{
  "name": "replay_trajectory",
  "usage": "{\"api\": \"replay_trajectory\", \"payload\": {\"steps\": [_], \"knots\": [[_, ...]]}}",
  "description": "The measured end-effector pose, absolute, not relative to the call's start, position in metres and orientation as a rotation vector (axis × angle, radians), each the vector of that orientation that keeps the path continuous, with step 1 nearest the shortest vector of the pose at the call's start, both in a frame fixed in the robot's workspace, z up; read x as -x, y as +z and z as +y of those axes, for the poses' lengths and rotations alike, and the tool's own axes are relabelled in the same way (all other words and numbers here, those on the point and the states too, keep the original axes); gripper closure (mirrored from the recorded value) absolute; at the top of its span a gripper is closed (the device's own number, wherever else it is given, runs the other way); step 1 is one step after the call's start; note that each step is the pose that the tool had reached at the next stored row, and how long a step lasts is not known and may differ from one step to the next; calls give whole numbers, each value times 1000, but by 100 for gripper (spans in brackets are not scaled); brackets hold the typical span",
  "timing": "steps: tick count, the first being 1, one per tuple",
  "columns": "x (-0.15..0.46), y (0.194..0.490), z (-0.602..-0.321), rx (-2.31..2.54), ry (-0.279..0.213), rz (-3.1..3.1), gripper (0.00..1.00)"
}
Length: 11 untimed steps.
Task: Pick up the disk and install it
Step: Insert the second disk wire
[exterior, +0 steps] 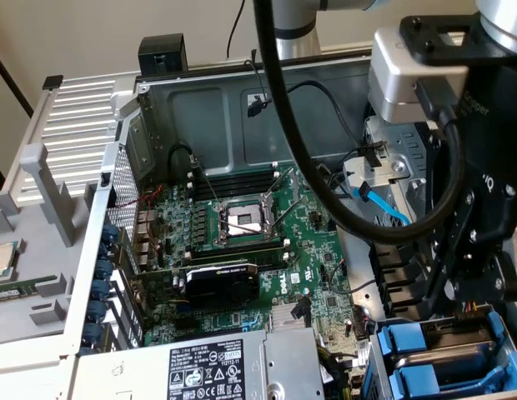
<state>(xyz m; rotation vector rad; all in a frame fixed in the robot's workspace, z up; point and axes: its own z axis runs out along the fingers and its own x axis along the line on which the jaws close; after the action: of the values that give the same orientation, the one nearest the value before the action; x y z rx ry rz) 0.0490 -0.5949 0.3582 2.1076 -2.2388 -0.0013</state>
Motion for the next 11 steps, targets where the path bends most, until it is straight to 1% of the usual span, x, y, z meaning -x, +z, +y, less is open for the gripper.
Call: {"api": "replay_trajectory", "payload": {"steps": [5,11], "knots": [[-49,357,-597,-2109,-10,-2240,84],[-50,356,-597,-2107,-7,-2238,84]]}}
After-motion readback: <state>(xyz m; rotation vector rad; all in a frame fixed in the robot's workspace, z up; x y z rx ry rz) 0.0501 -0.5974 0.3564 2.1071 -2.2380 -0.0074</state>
